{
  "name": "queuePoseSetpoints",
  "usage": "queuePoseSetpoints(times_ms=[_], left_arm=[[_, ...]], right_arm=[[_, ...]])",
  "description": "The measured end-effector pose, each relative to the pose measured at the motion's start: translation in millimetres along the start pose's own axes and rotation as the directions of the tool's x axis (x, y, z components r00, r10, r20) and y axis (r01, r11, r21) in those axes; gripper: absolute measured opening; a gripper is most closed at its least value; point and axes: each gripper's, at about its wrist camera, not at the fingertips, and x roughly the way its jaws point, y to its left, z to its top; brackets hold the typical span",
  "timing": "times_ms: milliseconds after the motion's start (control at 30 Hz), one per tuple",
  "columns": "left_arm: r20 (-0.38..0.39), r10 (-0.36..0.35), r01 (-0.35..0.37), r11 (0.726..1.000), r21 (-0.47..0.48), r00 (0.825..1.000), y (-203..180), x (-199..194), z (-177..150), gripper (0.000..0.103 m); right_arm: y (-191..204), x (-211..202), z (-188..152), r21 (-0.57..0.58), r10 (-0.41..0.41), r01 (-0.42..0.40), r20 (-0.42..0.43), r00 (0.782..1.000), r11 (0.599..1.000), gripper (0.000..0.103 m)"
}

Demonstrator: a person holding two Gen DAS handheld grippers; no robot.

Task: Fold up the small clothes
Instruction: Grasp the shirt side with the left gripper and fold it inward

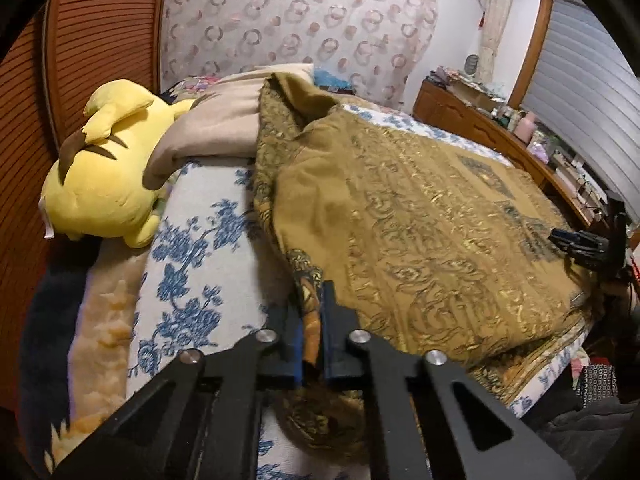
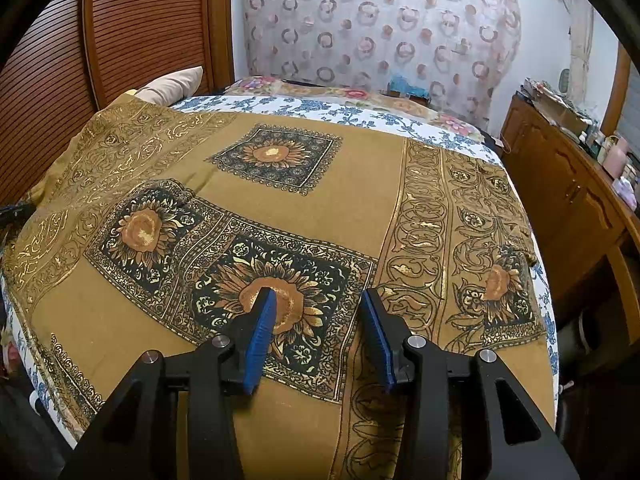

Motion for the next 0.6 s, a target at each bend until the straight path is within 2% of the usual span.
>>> queuePoseSetpoints(times_ms=[167,267,367,600], left_arm=[[0.058,-0.082,0.08,0.997,0.023,0.995,-16.1,-11.4,16.5,0.004],[0.1,-0.131,0.125,0.99,0.057,0.986,-34.5,-15.5,32.8,0.004],[0.15,-0.17,0.156,0.983,0.096,0.974,-56.0,-13.6,49.5,0.004],[0.175,-0.277,0.247,0.953,0.173,0.945,-106.6,0.4,80.0,0.004]], right_arm=[[-1.1,-0.9,-0.1,0.0,0.001,-0.001,0.0,1.0,1.0,0.046],[-1.1,-0.9,-0.1,0.0,0.001,-0.001,0.0,1.0,1.0,0.046],[-1.5,-1.2,0.0,0.003,0.004,-0.004,0.001,1.0,1.0,0.046],[-1.3,-1.9,0.8,0.01,0.008,-0.008,0.002,1.0,1.0,0.046]])
